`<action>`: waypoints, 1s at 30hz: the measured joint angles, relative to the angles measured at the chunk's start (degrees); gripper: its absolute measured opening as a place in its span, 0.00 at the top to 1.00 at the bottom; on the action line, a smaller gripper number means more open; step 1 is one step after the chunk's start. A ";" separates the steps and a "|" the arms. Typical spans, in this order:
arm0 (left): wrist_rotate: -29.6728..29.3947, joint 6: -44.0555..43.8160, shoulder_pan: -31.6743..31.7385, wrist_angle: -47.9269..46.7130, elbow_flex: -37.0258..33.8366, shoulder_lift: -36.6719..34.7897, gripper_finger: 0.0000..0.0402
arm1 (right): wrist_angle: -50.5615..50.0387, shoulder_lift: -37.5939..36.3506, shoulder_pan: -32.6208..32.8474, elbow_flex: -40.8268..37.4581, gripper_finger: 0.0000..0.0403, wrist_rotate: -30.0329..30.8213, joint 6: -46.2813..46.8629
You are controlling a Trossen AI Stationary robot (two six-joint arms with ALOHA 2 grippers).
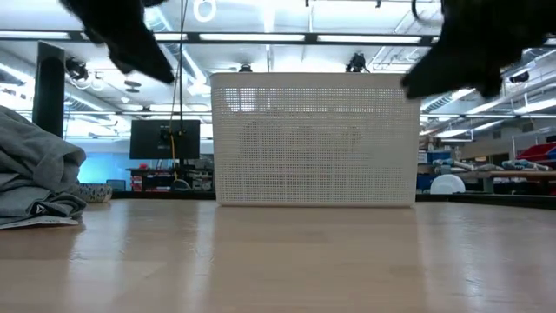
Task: Sort clothes
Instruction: Put the gray shirt into the white laundry bin
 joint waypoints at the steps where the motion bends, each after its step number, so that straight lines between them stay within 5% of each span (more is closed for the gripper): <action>1: 1.54 -1.26 -0.02 -4.83 2.66 0.00 0.63 | 4.48 1.44 0.19 -2.15 0.65 0.15 0.46; 6: 13.53 -10.88 -0.23 -24.94 11.15 0.23 0.63 | 18.07 6.91 -0.96 -7.57 0.65 0.84 0.58; 14: 23.80 -29.62 -6.42 -40.93 10.40 0.46 0.63 | 22.09 7.39 -4.16 -7.51 0.65 -3.03 -4.66; 20: 24.13 -35.69 -10.32 -37.42 5.65 0.77 0.63 | 24.72 7.27 -4.19 -7.47 0.65 -3.52 -8.68; 26: 27.63 -37.91 -11.23 -22.14 -5.25 1.24 0.64 | 25.46 7.26 -4.25 -7.47 0.65 -3.94 -8.99; 30: 30.39 -42.04 -11.24 -12.41 -12.16 1.22 0.80 | 26.08 7.26 -4.23 -7.47 0.65 -4.16 -9.00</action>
